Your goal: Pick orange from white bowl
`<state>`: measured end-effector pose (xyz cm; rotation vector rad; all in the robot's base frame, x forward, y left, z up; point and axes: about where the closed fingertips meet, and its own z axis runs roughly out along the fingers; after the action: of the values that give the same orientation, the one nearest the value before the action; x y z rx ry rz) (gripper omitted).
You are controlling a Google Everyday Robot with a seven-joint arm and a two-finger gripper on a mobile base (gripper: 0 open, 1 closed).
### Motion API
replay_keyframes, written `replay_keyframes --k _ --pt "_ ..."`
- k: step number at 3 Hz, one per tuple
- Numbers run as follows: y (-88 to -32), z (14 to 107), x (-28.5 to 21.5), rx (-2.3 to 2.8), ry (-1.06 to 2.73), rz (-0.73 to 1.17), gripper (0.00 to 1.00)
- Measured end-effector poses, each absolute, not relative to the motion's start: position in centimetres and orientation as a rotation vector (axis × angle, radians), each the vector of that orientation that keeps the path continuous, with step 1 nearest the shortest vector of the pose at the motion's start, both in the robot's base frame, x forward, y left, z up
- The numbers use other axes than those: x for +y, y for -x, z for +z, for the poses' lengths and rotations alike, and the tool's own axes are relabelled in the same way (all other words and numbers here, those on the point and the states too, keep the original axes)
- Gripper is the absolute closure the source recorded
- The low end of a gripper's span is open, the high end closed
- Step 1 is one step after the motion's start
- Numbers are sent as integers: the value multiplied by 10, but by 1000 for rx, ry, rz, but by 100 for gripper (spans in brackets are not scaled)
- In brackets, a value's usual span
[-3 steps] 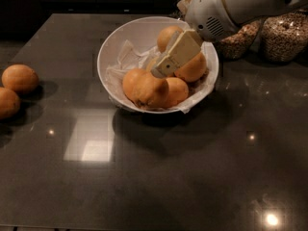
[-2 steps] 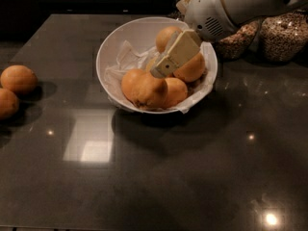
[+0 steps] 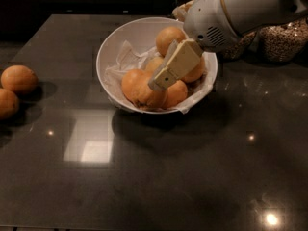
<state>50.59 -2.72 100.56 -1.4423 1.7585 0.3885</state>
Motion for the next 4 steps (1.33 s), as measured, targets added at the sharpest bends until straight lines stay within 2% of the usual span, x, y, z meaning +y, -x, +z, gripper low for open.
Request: replay_keyframes --k 1,2,3,4 --pt "-458 984 -37 1766 1458 328 0" --pt "-459 980 -33 1754 1464 344 0" --pt "-470 970 -25 1751 1490 352 18" --pt "-484 955 -23 1769 1516 374 26"
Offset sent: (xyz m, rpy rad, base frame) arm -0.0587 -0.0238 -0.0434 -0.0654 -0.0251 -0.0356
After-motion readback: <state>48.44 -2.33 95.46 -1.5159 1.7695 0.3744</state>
